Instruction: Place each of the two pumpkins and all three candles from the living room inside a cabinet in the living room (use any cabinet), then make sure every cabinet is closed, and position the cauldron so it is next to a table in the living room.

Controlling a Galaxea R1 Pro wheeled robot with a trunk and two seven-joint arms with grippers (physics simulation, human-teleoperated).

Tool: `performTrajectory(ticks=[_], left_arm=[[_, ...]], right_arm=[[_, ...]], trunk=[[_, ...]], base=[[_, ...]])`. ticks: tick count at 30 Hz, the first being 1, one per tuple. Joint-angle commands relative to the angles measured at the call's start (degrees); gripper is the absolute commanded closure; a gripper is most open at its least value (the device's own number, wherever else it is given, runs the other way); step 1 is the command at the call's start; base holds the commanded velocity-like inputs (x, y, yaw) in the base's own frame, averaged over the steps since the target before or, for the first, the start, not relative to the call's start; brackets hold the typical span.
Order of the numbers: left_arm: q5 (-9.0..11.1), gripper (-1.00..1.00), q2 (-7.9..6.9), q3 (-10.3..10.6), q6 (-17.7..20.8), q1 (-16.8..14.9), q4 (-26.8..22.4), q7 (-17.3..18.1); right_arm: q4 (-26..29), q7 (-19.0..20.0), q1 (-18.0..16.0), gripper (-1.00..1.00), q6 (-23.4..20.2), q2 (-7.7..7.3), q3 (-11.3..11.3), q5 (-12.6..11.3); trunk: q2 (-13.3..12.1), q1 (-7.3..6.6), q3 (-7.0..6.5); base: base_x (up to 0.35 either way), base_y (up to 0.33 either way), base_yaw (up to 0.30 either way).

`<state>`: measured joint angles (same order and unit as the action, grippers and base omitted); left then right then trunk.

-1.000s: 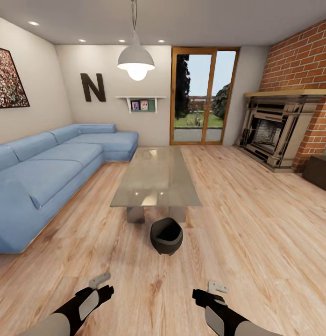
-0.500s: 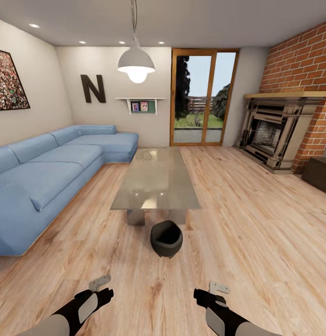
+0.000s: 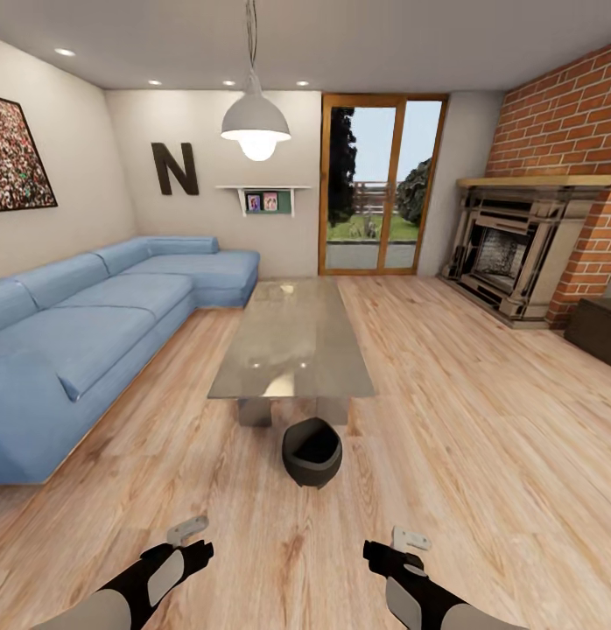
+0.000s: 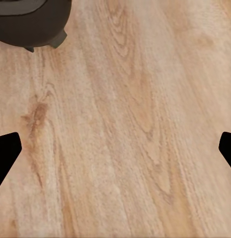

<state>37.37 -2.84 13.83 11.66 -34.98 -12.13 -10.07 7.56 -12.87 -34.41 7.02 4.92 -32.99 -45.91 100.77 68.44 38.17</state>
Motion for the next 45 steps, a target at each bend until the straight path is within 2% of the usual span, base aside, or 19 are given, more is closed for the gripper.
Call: performTrajectory(ticks=[1, 22, 27, 30, 34, 38, 41, 45], left_arm=[[0.5, -1.0, -0.09, 0.5, 0.3, 0.0, -0.2, -0.4], [0.7, -1.0, -0.23, 0.5, 0.3, 0.0, -0.2, -0.4], [0.5, -1.0, -0.41, 0.5, -2.1, 0.0, 1.0, -0.4], [-0.1, -1.0, -0.43, 0.5, -3.0, 0.0, 1.5, -0.4], [-0.5, -1.0, -0.26, 0.9, -3.3, 0.0, 3.2, -0.4], [-2.9, -1.0, 0.08, 1.2, -5.6, 0.1, 6.7, -0.4], [-4.3, -1.0, 0.26, 1.2, -8.9, 1.1, 9.7, -0.3], [-4.9, -1.0, 0.29, 1.3, -11.0, 3.5, 10.9, -0.3]], right_arm=[[0.0, -0.2, 0.0, -1.0, 0.2, 0.0, -0.5, -0.6], [-0.1, -0.2, 0.1, -1.0, 0.3, 0.0, -0.4, -0.6], [-0.1, -0.2, 0.9, -1.0, 0.3, 0.0, -0.4, -0.5], [-1.0, -0.2, 1.1, -1.0, 1.1, 0.0, -0.4, -0.6], [-4.7, -0.2, 1.2, -1.0, 4.3, 0.0, -0.5, -0.6], [-5.8, -0.2, 3.3, -1.0, 6.1, 0.0, -0.4, -0.6], [-6.1, -0.2, 4.4, -1.0, 6.5, 0.0, -0.4, -0.6], [-6.2, -0.2, 7.0, -1.0, 9.1, 0.0, -0.4, -0.7]], trunk=[[-0.4, -0.23, -0.13], [-8.8, -4.84, -3.9], [-10.8, -5.94, -4.8], [-12.0, -6.6, -5.34], [-13.6, -7.48, -6.05], [-15.2, -8.36, -6.77], [-16.4, -9.02, -7.31], [-18.0, -9.9, -8.03]], base=[[0.0, 0.0, 0.0], [0.0, 0.0, 0.0], [0.0, 0.0, 0.0], [0.0, 0.0, 0.0], [0.0, 0.0, 0.0], [0.0, 0.0, 0.0], [0.0, 0.0, 0.0], [0.0, 0.0, 0.0]])
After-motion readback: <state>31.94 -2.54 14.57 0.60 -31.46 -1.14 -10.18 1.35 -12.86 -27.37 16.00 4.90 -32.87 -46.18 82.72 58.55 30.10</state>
